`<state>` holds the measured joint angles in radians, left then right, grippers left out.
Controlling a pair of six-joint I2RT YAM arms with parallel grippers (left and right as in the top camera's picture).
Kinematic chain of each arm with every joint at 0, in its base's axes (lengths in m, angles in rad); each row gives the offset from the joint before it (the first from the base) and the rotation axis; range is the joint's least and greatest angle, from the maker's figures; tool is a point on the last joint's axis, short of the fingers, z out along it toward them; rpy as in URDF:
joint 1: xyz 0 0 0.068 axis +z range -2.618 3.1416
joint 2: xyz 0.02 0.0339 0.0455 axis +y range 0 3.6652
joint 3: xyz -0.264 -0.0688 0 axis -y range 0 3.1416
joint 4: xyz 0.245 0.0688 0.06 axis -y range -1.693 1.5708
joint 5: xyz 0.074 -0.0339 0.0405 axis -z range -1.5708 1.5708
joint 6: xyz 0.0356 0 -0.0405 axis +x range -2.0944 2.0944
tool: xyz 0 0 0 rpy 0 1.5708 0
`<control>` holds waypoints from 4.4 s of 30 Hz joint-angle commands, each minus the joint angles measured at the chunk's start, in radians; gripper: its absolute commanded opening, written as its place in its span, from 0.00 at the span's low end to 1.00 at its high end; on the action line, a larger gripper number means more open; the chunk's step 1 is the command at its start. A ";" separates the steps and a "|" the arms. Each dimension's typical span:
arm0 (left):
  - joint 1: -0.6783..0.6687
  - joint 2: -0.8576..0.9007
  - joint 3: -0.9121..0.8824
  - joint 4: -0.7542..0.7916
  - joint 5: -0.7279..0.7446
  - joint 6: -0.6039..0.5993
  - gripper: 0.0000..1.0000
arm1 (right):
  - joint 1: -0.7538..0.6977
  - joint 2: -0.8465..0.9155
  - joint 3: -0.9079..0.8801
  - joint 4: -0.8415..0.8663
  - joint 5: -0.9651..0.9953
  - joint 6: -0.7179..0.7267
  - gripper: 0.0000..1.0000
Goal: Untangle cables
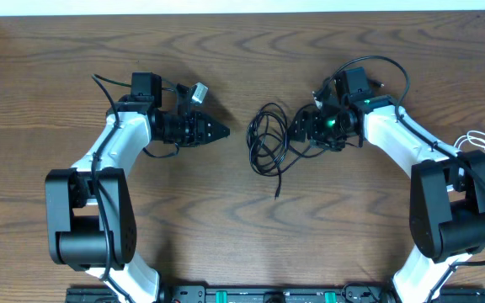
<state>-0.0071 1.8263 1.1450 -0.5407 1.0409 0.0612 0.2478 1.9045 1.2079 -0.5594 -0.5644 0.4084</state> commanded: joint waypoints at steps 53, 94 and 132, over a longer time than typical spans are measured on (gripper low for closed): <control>0.001 0.003 0.016 0.013 -0.006 0.020 0.25 | 0.224 -0.135 -0.061 0.032 0.685 0.093 0.58; 0.001 0.003 0.016 0.013 -0.006 0.020 0.25 | 0.220 -0.135 -0.340 0.464 0.729 0.092 0.32; 0.001 0.003 0.016 0.021 -0.040 0.020 0.25 | 0.216 -0.150 -0.320 0.652 0.769 0.163 0.97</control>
<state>-0.0071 1.8263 1.1450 -0.5220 1.0077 0.0612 0.4690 1.7603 0.8761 0.0589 0.2092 0.5663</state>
